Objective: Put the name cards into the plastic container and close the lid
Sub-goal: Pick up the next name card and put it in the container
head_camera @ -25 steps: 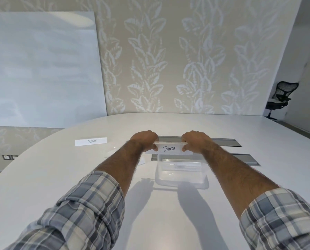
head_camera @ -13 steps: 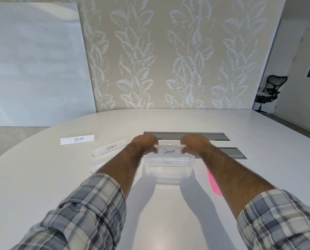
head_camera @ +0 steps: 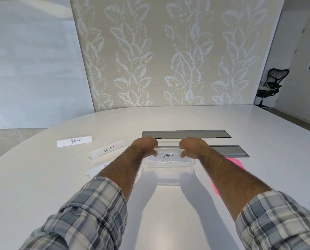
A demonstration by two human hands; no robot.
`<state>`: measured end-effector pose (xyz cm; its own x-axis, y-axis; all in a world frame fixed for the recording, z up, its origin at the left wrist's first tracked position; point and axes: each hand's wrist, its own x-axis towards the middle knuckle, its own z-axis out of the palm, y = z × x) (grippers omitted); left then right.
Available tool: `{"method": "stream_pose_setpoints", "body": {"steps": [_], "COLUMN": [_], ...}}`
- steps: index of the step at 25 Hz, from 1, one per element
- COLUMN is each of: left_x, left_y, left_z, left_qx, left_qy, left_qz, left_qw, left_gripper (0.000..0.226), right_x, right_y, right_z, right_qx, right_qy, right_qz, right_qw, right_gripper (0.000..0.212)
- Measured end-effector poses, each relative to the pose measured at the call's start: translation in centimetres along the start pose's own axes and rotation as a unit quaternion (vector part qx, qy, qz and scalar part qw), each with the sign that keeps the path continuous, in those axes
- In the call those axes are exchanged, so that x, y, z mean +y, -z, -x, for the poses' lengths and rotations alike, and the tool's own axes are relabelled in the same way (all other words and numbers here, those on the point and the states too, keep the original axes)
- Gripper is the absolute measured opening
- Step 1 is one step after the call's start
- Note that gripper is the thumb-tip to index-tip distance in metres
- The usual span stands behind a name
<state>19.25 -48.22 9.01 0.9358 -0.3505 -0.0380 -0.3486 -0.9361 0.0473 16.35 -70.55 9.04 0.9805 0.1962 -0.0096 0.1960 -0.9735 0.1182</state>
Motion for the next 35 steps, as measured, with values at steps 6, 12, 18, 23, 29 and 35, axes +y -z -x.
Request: {"method": "stream_pose_setpoints", "body": {"steps": [6, 12, 18, 23, 29, 35], "left_x": [0.4, 0.9, 0.5, 0.5, 1.0, 1.5], "left_y": [-1.5, -2.0, -2.8, -3.7, -3.7, -3.9], "left_z": [-1.3, -2.5, -3.3, -3.9, -4.6, -4.9], "left_qx": [-0.017, -0.051, -0.088, -0.127, -0.151, -0.172], "left_qy": [-0.01, -0.029, -0.041, -0.054, -0.04, -0.012], "left_qz": [-0.019, -0.059, -0.089, -0.099, -0.075, -0.05], "left_qw": [1.0, 0.997, 0.991, 0.985, 0.985, 0.984], "left_gripper": [0.042, 0.04, 0.034, 0.027, 0.03, 0.032], "right_x": [0.2, 0.3, -0.1, -0.6, -0.5, -0.7], "right_y": [-0.8, -2.3, -3.0, -4.1, -4.3, -4.5], "right_z": [-0.8, -2.1, -3.6, -4.5, -5.0, -5.2], "right_qx": [-0.028, -0.063, -0.092, -0.123, -0.13, -0.126], "right_qy": [-0.002, 0.004, 0.032, 0.047, 0.055, 0.054], "right_qz": [0.016, 0.017, 0.025, 0.02, 0.016, 0.029], "right_qw": [0.999, 0.998, 0.995, 0.991, 0.99, 0.99], "right_gripper": [0.04, 0.04, 0.028, 0.028, 0.028, 0.038]}}
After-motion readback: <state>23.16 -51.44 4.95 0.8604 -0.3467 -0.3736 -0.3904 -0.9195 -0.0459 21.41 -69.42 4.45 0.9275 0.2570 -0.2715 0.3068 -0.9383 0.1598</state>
